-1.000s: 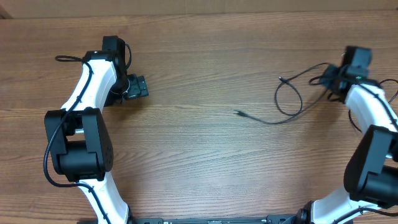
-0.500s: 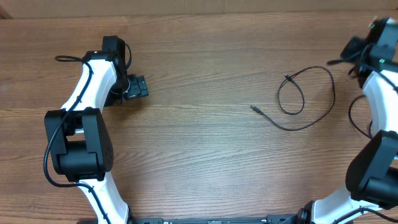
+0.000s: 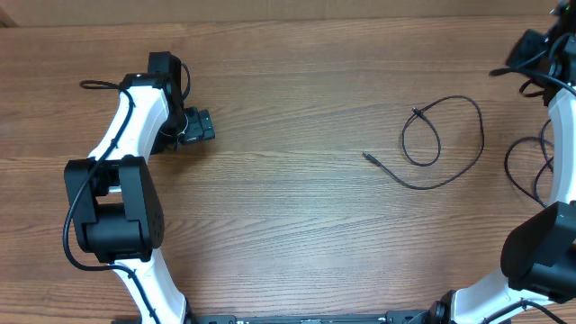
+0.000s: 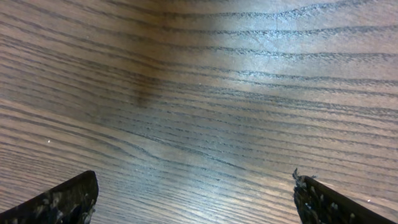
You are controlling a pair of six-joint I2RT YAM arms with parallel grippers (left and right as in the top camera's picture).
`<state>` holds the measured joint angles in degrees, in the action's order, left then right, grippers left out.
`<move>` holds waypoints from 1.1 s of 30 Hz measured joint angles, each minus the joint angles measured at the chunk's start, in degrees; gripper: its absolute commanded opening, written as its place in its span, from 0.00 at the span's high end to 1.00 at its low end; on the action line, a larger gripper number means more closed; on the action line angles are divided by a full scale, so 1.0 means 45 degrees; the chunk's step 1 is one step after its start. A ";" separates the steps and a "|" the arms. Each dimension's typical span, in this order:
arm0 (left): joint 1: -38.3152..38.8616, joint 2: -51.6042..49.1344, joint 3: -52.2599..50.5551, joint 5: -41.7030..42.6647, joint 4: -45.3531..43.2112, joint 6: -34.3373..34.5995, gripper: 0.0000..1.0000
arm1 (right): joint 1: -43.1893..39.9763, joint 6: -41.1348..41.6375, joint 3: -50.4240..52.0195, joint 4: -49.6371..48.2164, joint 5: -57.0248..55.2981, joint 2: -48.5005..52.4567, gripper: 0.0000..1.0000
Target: Untangle cables
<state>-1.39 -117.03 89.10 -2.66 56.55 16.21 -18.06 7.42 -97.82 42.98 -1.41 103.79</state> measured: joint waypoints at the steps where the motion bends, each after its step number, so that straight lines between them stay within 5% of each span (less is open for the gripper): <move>1: 0.0000 0.0000 0.0000 0.0000 0.0000 0.0000 0.00 | 0.0000 -0.0005 0.0000 0.0214 0.0291 0.0000 0.00; 14: 0.0000 0.0000 0.0000 0.0000 0.0000 -0.0005 0.01 | 0.0554 -0.0029 0.1302 0.2380 0.4245 0.0000 0.00; 33: 0.0000 0.0000 0.0000 0.0000 0.0000 -0.0005 0.00 | 0.4114 0.1185 0.6266 -0.0481 0.3478 0.0165 0.00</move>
<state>-1.39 -117.03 89.10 -2.66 56.55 16.19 0.45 12.75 -69.63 40.82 14.24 104.53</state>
